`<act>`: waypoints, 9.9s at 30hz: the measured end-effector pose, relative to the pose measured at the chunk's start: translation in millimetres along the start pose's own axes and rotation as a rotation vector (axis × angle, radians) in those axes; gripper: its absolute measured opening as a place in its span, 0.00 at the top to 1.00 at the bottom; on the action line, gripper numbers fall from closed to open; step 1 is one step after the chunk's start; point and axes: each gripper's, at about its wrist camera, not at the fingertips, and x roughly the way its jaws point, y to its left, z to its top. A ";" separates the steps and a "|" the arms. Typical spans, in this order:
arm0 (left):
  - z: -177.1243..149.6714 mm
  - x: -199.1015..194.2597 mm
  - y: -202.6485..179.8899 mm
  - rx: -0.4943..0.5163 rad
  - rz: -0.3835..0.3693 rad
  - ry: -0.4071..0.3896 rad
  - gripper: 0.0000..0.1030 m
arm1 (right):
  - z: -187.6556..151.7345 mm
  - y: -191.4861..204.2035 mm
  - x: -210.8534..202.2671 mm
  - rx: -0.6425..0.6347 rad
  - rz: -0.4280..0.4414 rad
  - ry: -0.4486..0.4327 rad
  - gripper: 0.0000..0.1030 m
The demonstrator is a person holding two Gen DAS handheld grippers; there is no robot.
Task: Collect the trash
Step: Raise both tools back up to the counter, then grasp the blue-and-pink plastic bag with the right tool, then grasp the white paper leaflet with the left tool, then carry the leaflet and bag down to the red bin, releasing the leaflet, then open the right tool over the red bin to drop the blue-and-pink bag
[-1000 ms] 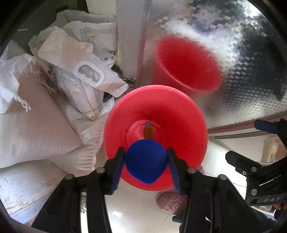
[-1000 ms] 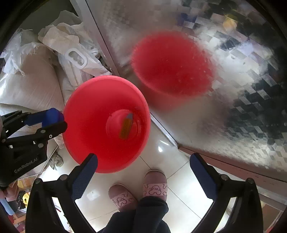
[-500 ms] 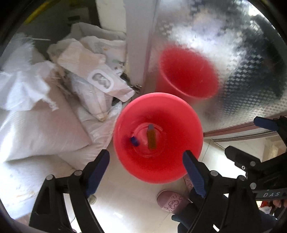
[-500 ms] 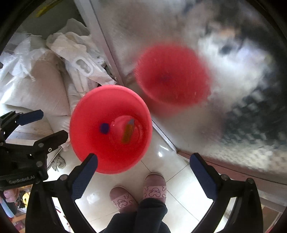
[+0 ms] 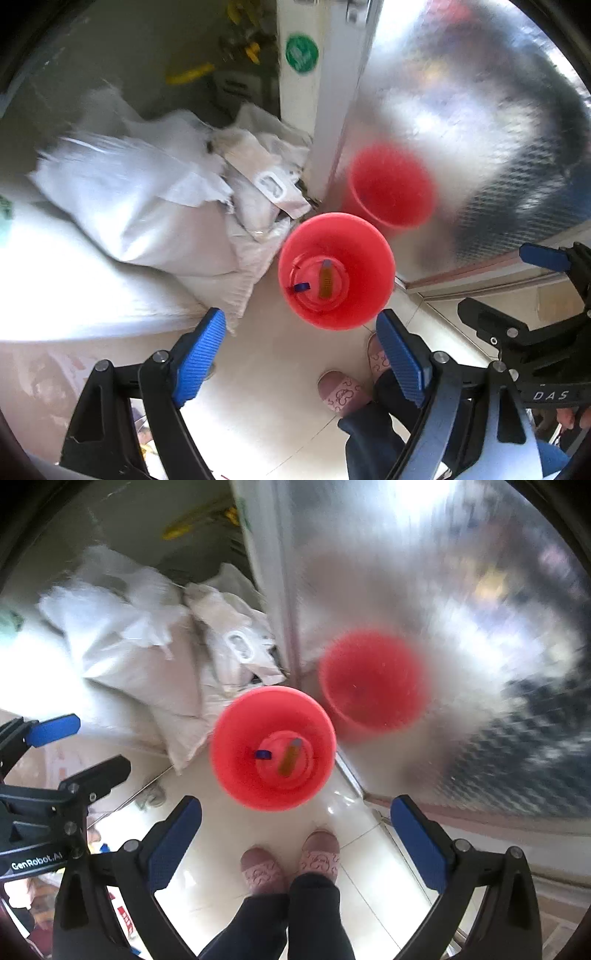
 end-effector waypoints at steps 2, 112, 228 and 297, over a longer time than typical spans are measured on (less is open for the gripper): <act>-3.3 -27.5 2.3 -0.023 0.003 -0.012 0.20 | -0.8 4.7 -25.7 -0.019 0.003 -0.021 0.01; 378.6 -266.7 -3.1 -0.155 -0.024 -0.206 0.20 | 302.1 -87.6 -310.0 -0.093 0.174 -0.243 0.90; 28.2 -70.9 -8.0 -0.068 -0.172 -0.079 1.00 | 46.8 7.1 -88.7 -0.042 0.099 -0.019 0.90; -9.0 107.0 32.8 -0.162 -0.009 0.070 0.20 | 57.7 51.4 104.4 -0.327 -0.004 0.177 0.21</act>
